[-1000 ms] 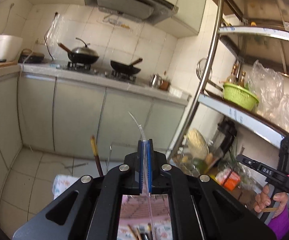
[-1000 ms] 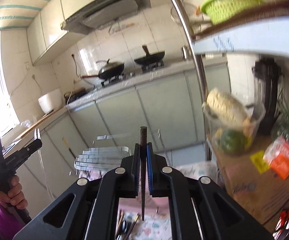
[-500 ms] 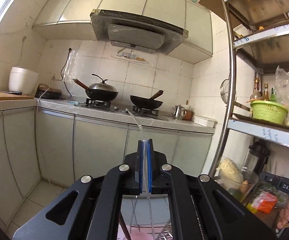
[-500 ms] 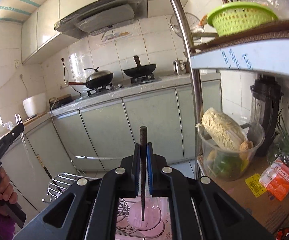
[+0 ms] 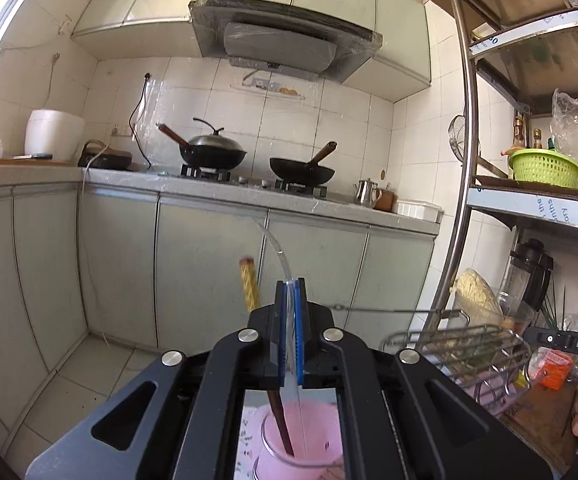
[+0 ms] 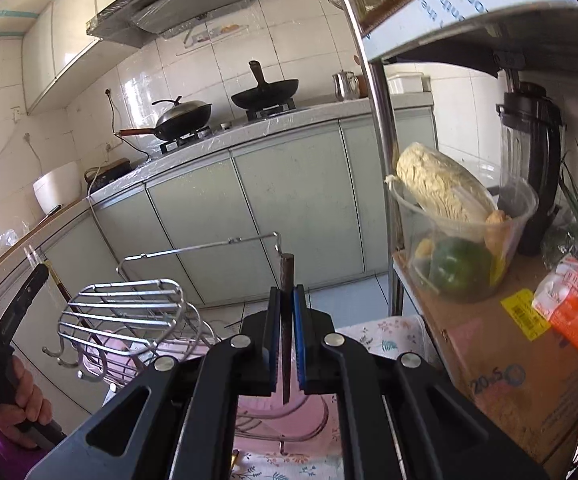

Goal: Organize utensils
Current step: 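Lift both held utensils and insert them into the pink cup, then open both tools to release the utensils and pull back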

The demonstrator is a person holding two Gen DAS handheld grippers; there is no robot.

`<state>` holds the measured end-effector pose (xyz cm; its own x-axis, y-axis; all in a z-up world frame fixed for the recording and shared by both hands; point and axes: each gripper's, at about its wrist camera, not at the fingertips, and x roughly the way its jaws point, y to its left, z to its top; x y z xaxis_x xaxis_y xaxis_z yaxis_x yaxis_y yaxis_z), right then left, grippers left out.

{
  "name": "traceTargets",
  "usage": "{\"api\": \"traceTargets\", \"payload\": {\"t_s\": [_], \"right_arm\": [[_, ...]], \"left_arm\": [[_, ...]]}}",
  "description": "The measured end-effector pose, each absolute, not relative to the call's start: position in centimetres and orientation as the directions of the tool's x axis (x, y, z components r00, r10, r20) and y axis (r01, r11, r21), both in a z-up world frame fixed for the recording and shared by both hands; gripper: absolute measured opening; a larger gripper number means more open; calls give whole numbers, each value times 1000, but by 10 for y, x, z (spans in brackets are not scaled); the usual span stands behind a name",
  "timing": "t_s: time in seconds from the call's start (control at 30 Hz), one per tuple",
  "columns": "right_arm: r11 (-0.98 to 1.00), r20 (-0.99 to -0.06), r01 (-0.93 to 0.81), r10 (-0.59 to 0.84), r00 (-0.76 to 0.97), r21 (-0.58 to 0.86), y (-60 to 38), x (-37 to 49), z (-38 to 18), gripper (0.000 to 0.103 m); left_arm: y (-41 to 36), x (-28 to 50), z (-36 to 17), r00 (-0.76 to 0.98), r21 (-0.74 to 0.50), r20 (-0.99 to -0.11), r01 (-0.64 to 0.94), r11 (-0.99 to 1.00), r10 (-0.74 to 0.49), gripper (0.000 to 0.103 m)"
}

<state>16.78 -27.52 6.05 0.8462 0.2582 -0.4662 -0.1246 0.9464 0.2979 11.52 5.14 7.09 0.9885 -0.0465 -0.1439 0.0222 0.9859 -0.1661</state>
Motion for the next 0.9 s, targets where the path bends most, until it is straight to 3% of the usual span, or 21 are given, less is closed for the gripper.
{"api": "traceTargets", "payload": {"t_s": [0.37,0.9], "right_arm": [[933,-514,-103,280,811,345,-277,169,36,6],[939,-531,-110,277,801,325,-276,178,45,6]], "left_arm": [[73,125,27,945,-304,-312,1,953,-101,3],[78,138,32,918,-315,-361,44,948,-163,3]]}}
